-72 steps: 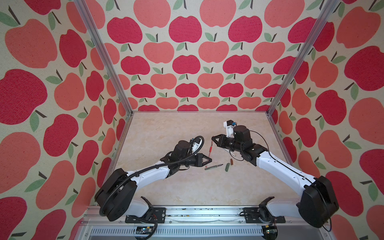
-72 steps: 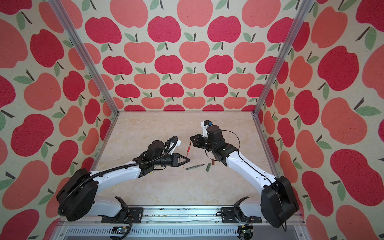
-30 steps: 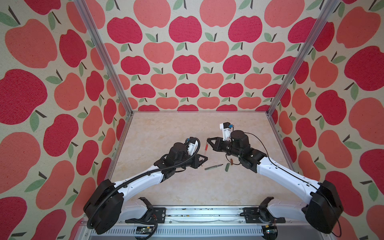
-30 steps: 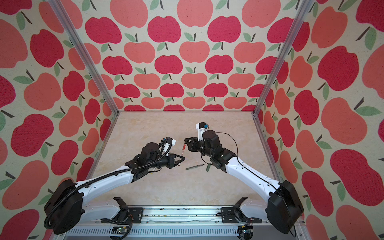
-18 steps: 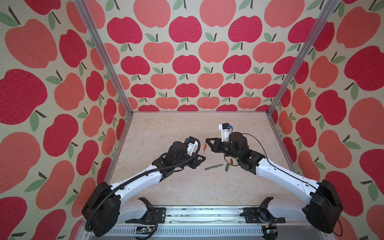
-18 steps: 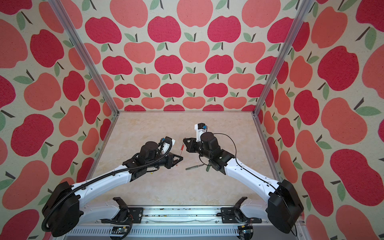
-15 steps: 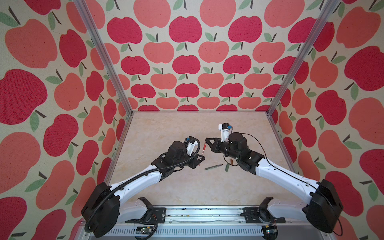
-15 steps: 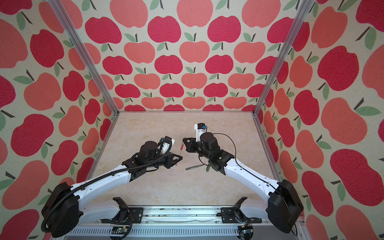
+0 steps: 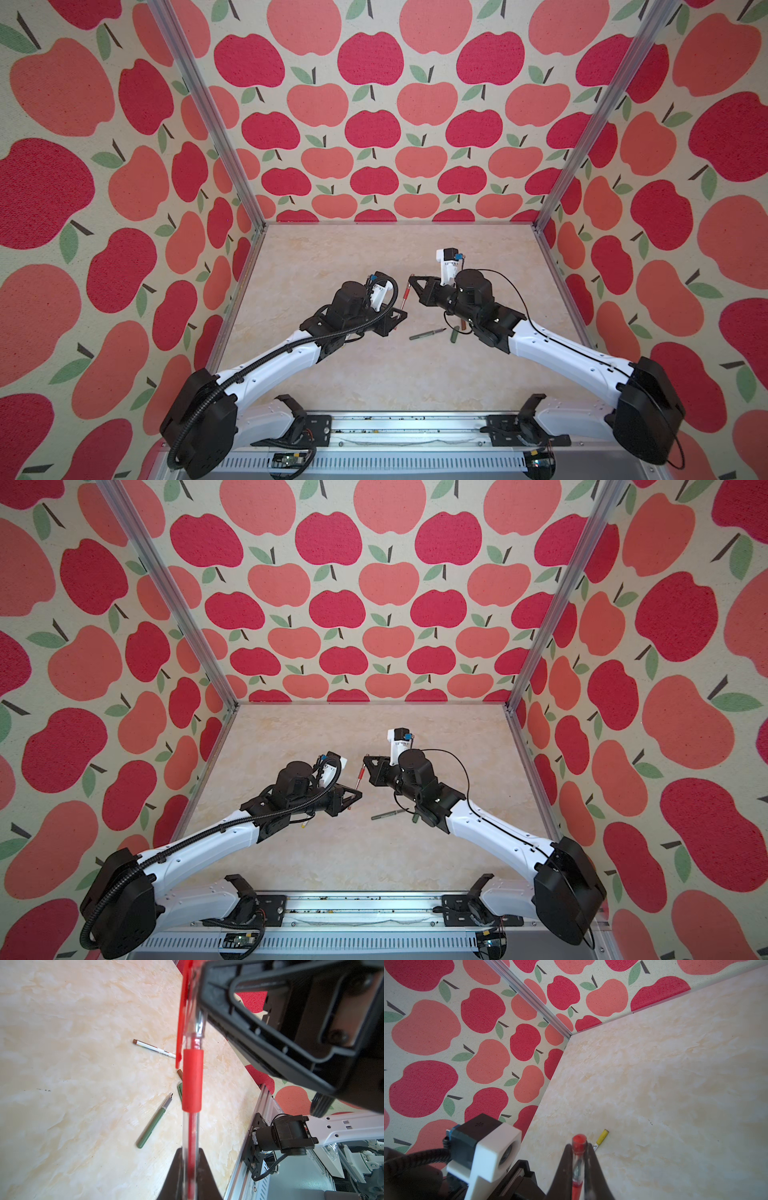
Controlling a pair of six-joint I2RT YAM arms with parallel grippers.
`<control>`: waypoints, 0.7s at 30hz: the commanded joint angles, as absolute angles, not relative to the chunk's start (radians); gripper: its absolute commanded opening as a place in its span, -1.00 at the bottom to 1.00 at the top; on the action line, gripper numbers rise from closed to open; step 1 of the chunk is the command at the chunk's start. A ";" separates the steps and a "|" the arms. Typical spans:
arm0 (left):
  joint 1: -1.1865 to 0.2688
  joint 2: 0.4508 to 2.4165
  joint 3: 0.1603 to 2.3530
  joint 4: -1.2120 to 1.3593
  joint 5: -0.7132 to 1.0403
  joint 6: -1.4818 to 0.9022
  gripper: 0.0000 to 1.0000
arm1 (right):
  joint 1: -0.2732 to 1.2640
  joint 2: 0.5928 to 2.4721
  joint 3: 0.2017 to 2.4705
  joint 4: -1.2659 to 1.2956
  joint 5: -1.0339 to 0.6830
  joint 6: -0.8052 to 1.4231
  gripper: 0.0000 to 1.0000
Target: Insert the pens into the pen caps
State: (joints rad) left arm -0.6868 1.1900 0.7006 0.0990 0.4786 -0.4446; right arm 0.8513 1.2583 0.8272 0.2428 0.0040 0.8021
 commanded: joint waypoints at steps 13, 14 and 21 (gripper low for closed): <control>-0.633 1.178 0.649 0.393 0.489 -0.437 -1.00 | 0.894 1.216 0.859 -0.028 -0.031 0.726 -0.78; -0.635 1.178 0.637 0.405 0.496 -0.440 -1.00 | 0.892 1.211 0.864 -0.034 -0.029 0.721 -0.77; -0.646 1.206 0.591 0.452 0.523 -0.442 -1.00 | 0.873 1.166 0.872 -0.047 -0.018 0.701 -0.61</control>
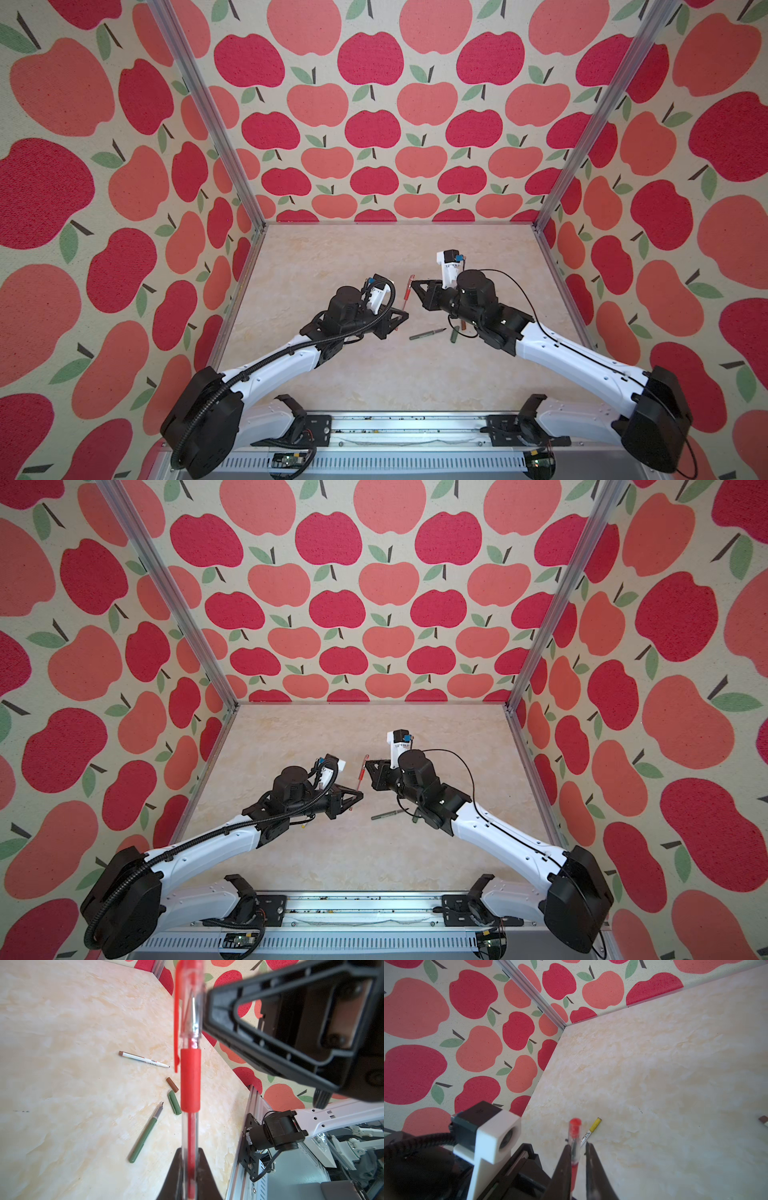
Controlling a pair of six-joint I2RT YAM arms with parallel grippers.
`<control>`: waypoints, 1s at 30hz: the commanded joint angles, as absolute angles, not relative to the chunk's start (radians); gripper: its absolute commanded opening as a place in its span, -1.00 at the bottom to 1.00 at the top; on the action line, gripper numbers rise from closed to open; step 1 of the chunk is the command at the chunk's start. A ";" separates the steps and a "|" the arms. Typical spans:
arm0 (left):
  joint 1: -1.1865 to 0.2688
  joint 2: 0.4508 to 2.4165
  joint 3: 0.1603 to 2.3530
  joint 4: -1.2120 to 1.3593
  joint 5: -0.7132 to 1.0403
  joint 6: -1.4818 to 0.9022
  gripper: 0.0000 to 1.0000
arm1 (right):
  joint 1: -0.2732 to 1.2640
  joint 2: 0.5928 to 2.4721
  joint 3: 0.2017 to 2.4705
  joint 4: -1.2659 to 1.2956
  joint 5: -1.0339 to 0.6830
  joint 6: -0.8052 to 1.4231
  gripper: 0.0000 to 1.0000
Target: Insert the pens into the pen caps
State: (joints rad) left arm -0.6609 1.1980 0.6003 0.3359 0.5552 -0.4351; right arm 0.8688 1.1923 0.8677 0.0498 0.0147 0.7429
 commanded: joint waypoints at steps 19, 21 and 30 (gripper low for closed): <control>-0.744 1.208 0.477 0.616 0.423 -0.160 -1.00 | 0.739 1.011 0.983 -0.188 -0.125 0.721 0.96; -0.761 1.207 0.457 0.663 0.406 -0.135 -1.00 | 0.731 1.025 1.012 -0.202 -0.160 0.724 0.99; -0.816 1.231 0.420 0.774 0.363 -0.084 -1.00 | 0.713 1.110 1.070 -0.235 -0.277 0.767 0.96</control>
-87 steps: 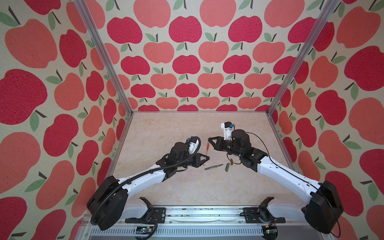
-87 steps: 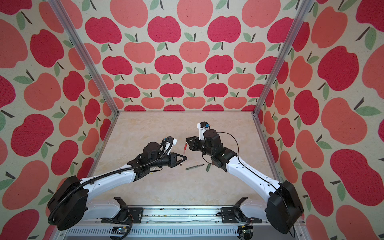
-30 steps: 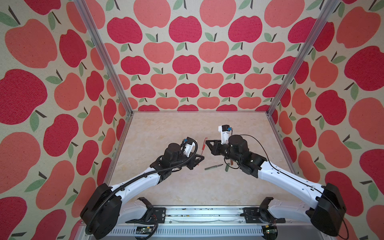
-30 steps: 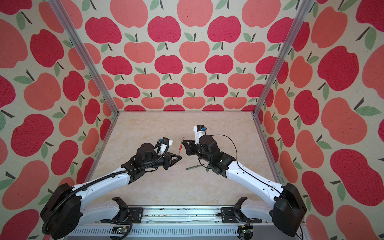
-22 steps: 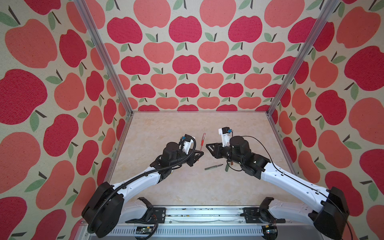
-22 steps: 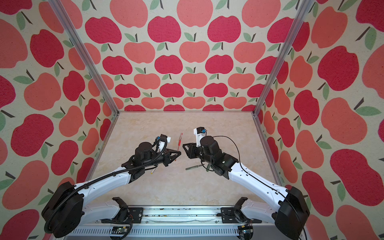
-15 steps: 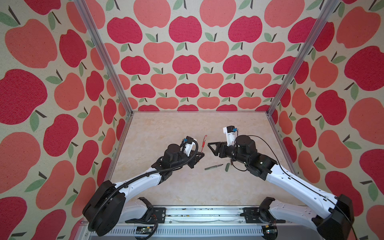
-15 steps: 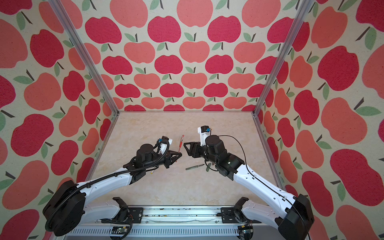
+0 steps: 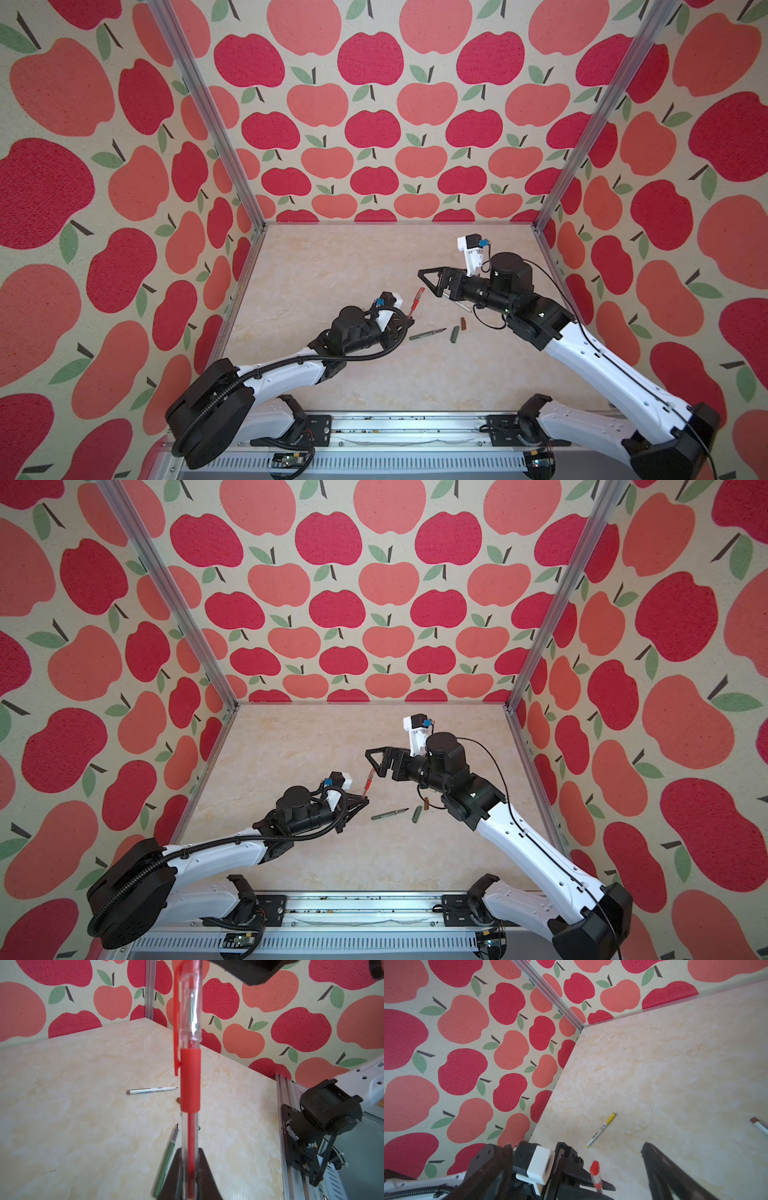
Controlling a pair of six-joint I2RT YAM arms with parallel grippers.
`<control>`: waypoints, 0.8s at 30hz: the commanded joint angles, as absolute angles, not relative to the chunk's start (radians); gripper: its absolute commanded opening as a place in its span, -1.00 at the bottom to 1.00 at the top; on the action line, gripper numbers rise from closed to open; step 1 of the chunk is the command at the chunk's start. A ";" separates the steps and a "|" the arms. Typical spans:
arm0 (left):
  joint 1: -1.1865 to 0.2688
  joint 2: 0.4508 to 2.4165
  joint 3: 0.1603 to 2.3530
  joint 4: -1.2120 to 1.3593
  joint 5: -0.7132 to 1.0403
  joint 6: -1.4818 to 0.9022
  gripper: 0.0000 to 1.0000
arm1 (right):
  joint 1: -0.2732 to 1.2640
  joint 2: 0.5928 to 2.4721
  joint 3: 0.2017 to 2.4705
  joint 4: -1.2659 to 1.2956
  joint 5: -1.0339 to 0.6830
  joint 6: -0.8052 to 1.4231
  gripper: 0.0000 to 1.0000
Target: Insert the pens into the pen caps
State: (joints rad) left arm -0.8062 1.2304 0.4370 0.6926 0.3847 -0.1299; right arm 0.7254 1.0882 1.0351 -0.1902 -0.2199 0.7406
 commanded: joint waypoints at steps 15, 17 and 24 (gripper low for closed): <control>-0.854 1.189 0.417 0.703 0.320 0.006 -1.00 | 0.693 1.361 1.338 -0.452 -0.410 0.730 0.88; -0.853 1.179 0.413 0.706 0.315 0.006 -1.00 | 0.693 1.360 1.330 -0.452 -0.410 0.726 0.88; -0.853 1.169 0.444 0.629 0.320 0.000 -1.00 | 0.692 1.380 1.358 -0.519 -0.483 0.678 0.81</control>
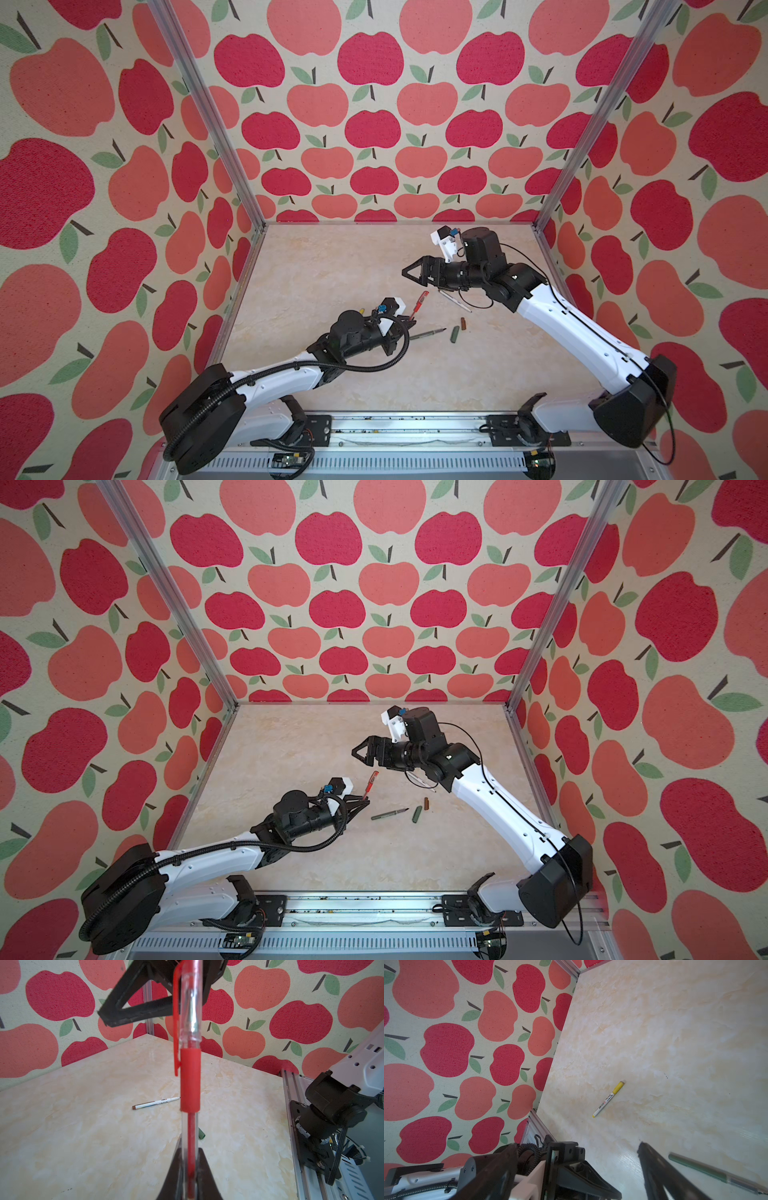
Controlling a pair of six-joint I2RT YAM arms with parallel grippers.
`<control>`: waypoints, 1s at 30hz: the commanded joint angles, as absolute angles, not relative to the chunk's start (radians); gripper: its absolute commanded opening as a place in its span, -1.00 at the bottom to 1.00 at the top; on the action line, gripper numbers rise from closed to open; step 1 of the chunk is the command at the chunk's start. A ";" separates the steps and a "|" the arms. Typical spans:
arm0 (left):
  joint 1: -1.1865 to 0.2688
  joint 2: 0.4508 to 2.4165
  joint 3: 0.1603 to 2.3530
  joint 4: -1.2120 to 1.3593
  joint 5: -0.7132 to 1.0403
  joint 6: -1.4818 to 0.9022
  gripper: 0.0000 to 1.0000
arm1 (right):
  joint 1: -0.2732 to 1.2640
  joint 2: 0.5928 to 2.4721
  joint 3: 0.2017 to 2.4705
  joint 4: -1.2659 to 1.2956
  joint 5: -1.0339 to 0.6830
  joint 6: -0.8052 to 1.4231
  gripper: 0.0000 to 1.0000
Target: Insert the pens into the pen caps
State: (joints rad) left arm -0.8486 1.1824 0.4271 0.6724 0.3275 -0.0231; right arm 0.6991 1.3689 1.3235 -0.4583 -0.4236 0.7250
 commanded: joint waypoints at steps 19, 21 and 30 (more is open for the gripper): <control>-0.856 1.148 0.459 0.589 0.269 -0.006 -1.00 | 0.697 1.381 1.337 -0.531 -0.520 0.670 0.55; -0.856 1.138 0.449 0.603 0.262 -0.014 -1.00 | 0.689 1.356 1.319 -0.534 -0.491 0.665 0.53; -0.856 1.134 0.403 0.696 0.225 -0.055 -1.00 | 0.651 1.284 1.200 -0.386 -0.588 0.767 0.53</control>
